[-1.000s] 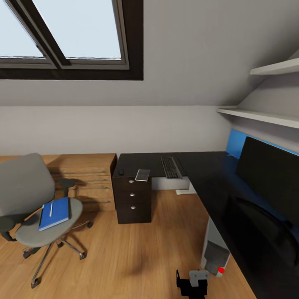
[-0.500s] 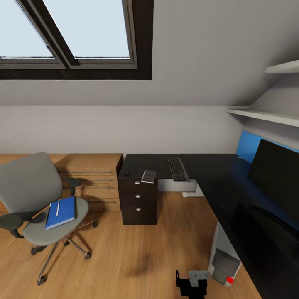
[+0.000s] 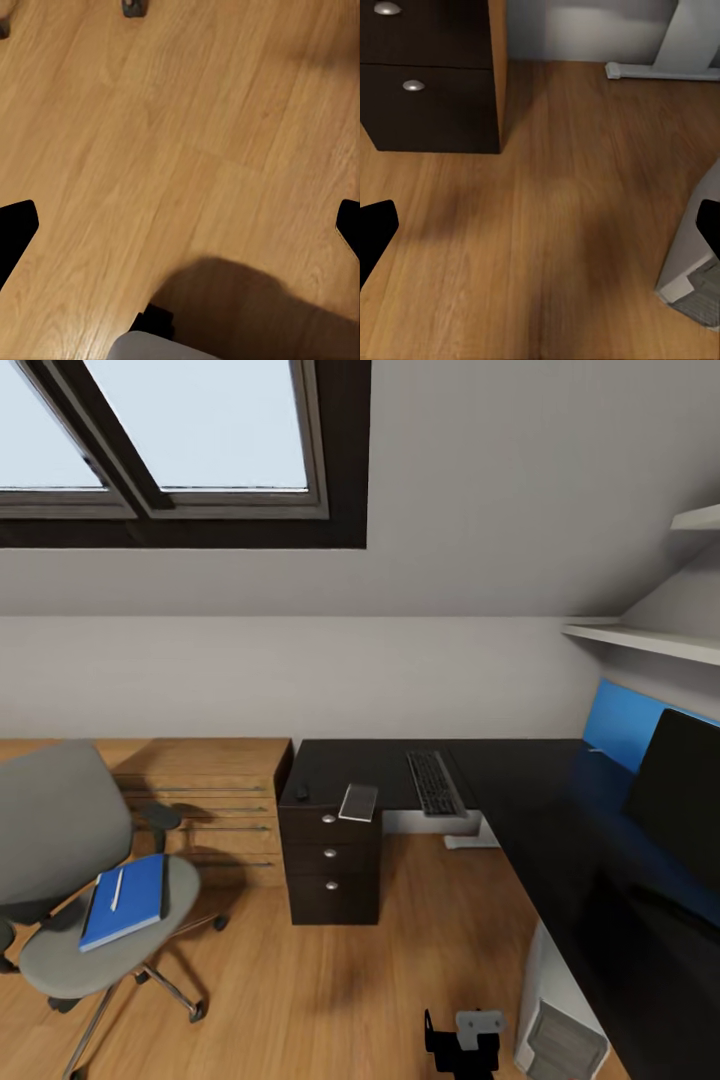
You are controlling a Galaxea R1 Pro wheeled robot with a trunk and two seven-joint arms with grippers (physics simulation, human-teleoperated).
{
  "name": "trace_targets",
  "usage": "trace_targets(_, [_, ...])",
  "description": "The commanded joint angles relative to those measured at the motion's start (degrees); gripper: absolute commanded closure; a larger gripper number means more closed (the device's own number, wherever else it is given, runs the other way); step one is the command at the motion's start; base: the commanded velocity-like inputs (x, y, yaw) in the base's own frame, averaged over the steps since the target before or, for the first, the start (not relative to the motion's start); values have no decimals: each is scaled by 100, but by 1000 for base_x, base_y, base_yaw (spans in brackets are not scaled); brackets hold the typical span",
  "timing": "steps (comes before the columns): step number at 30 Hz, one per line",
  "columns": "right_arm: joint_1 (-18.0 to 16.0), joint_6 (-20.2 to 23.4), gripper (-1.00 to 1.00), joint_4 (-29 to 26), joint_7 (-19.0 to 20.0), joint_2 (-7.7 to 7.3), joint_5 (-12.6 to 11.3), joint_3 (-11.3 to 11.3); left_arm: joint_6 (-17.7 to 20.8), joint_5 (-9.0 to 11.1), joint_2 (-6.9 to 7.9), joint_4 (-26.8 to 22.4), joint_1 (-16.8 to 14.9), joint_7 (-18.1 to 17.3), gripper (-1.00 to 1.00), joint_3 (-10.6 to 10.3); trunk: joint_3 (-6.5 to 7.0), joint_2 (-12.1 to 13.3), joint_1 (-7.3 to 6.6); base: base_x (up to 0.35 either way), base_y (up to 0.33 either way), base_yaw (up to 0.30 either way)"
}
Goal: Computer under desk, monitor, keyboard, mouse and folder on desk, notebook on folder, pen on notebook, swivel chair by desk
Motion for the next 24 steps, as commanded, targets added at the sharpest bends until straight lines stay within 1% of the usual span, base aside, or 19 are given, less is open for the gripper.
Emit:
trace_targets(1, [-5, -12, -100, 5, -36, 3, -20, 52, -17, 38, 2, 1, -4, 33, -100, -49, -7, -4, 4, 332, 0, 0])
trace_targets(13, [-5, -56, -100, -63, -43, -19, -17, 51, -21, 54, 11, -56, -4, 27, -100, -37, -7, -4, 4, 319, 0, 0])
trace_targets(14, [-5, -59, -100, -96, -58, -18, -19, 49, -19, 55, 14, -140, -3, 10, -100, -39, -7, -4, 4, 233, 0, 0])
trace_targets(17, [-16, -22, -100, -542, -115, -25, -52, 30, 19, 58, 26, -956, -4, -22, -100, -36, -7, -4, 4, 181, 0, 0])
trace_targets(18, [-17, -16, -100, -645, -125, -26, -58, 26, 28, 60, 28, -1092, -4, -23, -100, -37, -7, -4, 4, 165, 0, 0])
trace_targets(19, [-19, -6, -100, -856, -141, -28, -67, 17, 88, 60, 31, -1321, -4, -25, -100, -40, -7, -4, 4, 143, 0, 0])
trace_targets(20, [-22, 1, -100, -1071, -152, -28, -83, 1, 239, 58, 33, -1501, -4, -25, -100, -43, -7, -4, 4, 96, 0, 0])
trace_targets(22, [-26, 6, -100, -1278, -159, -29, -130, -35, 502, 57, 34, -1672, -3, -26, -100, -36, -7, -4, 4, 69, 0, 0])
trace_targets(23, [-31, 9, -100, -1473, -160, -29, -232, -99, 874, 58, 37, -1880, -3, -25, -100, -23, -7, -4, 4, 39, 0, 0])
trace_targets(24, [-34, 8, -100, -1662, -158, -30, -396, -197, 1325, 60, 40, -2149, -4, -23, -100, -7, -7, -4, 4, 25, 0, 0])
